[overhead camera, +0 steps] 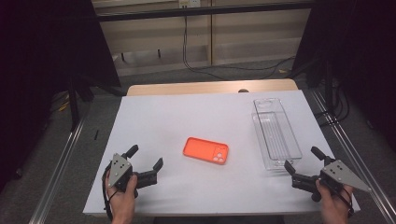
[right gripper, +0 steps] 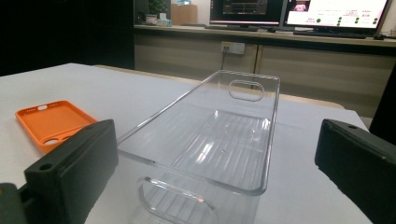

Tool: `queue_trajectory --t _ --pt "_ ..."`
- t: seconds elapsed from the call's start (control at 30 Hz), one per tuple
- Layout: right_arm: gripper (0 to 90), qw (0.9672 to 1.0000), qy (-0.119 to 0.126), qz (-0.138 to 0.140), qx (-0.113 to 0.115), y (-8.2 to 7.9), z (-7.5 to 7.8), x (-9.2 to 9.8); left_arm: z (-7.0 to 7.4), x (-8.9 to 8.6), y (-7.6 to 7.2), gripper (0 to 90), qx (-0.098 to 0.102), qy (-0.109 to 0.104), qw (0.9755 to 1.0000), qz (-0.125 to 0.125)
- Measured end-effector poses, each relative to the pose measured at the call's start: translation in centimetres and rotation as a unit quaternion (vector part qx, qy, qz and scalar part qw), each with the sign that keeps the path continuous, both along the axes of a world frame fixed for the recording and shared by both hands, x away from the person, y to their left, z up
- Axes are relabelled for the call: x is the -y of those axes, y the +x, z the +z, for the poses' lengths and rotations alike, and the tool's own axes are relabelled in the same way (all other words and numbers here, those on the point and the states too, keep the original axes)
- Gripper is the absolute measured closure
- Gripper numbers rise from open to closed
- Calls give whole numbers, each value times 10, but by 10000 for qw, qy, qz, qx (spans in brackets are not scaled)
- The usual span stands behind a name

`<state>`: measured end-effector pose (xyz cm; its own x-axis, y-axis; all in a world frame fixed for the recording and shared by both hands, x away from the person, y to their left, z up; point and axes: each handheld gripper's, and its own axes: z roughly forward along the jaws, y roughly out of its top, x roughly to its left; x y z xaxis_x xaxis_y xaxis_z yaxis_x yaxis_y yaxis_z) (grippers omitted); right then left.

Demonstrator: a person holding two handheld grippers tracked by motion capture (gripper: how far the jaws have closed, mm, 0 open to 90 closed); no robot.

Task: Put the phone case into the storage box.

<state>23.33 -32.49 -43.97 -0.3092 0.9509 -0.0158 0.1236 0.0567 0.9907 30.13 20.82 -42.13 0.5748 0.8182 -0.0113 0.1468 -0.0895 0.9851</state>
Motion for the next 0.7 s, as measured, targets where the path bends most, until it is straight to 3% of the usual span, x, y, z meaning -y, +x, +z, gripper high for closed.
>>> queue_trajectory --t 0.2,0.27,0.4,0.6,0.7 --pt "0 10000 25 18 -34 2 -1 1 4 14 4 10 70 190 9997 -161" --pt "0 10000 41 6 -36 3 -1 0 5 19 5 10 -47 317 9990 -319" --pt "0 10000 14 54 -63 5 -2 -1 6 30 7 8 -86 255 9985 -473" --pt "0 10000 -4 50 -29 2 0 0 10 45 16 7 27 -7 9981 -615" --pt "0 10000 -32 60 -34 1 0 -1 10 48 19 9 42 -21 9979 -641"
